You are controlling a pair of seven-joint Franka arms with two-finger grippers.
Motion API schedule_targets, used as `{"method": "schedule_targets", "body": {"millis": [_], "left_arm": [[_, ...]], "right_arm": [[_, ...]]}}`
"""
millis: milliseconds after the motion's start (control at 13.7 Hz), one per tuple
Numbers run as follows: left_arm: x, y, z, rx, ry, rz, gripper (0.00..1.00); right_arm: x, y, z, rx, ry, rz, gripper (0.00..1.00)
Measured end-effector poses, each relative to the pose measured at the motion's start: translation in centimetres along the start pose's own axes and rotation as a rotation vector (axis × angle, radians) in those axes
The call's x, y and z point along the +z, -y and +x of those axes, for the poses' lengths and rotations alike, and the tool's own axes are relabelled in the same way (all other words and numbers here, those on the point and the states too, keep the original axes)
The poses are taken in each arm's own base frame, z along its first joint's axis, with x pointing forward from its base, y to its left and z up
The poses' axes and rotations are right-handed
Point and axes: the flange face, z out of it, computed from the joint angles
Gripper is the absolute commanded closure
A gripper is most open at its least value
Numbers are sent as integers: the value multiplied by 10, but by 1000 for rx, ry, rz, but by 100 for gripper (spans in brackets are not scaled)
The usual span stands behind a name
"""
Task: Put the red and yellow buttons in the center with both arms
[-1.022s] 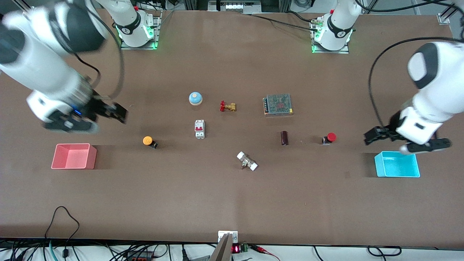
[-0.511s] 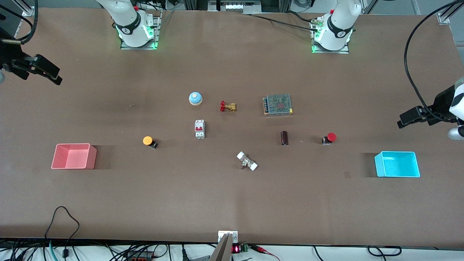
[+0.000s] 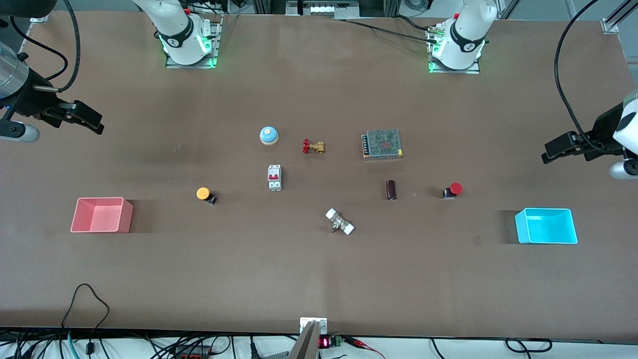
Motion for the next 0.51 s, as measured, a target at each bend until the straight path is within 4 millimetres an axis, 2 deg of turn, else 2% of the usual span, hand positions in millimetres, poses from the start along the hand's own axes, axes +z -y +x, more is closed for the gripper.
{"method": "schedule_targets", "body": {"millis": [219,511], "left_arm": [[-7,1,-5,0,-1,0,0],[-2,4,-7,9,21,5,0]], "right_arm": [[-1,-1,0,1,-1,0,0],[-1,-2,0,4,-1,0,0]]}}
